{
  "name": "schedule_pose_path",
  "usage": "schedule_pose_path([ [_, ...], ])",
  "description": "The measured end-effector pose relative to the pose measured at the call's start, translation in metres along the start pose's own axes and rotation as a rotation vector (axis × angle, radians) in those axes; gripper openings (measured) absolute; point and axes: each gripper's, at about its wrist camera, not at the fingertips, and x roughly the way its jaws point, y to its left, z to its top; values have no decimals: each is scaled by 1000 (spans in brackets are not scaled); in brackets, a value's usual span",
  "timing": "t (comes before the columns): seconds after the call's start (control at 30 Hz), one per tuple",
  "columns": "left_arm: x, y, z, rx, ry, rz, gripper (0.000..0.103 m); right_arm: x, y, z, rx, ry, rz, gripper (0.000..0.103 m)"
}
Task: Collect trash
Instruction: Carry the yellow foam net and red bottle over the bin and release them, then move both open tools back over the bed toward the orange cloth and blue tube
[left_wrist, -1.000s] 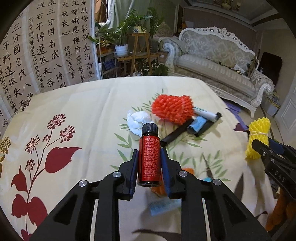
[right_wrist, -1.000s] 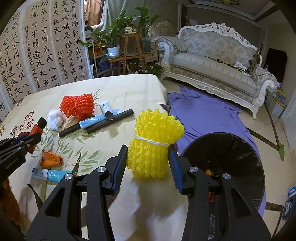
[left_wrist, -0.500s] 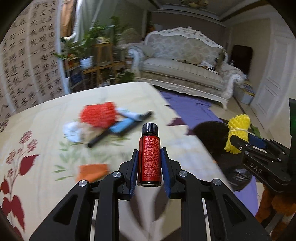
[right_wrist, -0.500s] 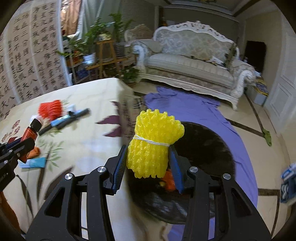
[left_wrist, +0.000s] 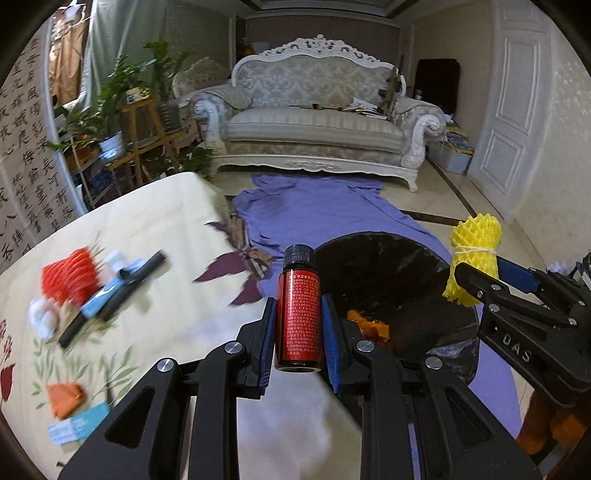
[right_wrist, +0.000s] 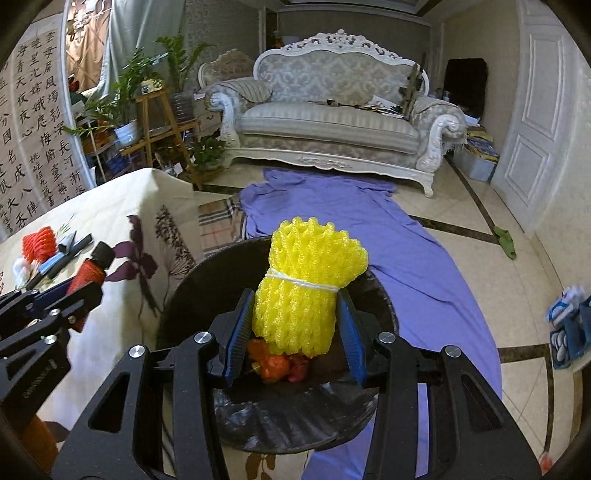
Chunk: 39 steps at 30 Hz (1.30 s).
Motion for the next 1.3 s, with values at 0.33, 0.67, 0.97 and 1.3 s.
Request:
schedule_pose_path([
  [0.33,22,-6,6,16,3,46,62,17,-17,4,29,6,1,61],
  [0.67,2,13,-4,-60,11,88,64,13,-6,1,20,17,31,61],
  [0.97,-34,50,-34,-135,31,164,64,-3,44,-11,-60,27,135,61],
  [1.3,-71,108,-79,-249,66,281,64,-22,105,-23,-165,34,252,61],
])
